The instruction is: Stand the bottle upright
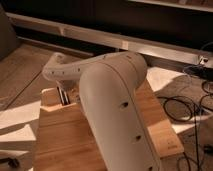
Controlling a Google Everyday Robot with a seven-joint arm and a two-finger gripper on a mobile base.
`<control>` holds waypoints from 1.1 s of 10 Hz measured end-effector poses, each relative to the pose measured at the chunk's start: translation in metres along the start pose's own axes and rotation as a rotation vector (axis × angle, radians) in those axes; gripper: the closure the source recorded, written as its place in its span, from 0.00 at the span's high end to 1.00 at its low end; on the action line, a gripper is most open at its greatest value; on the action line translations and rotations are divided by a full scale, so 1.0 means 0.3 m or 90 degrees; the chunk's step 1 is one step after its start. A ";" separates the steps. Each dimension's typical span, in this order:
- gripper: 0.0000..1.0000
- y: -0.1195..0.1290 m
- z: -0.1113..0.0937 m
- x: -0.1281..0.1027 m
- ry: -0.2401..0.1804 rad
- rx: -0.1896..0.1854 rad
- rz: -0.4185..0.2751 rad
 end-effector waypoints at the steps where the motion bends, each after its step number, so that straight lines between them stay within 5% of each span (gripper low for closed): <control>1: 0.09 0.001 -0.018 -0.027 -0.023 -0.002 -0.001; 2: 0.09 0.000 -0.036 -0.052 -0.045 -0.001 -0.003; 8: 0.09 -0.010 -0.043 -0.061 -0.058 0.001 0.000; 11: 0.09 -0.054 -0.059 -0.169 -0.136 0.012 -0.012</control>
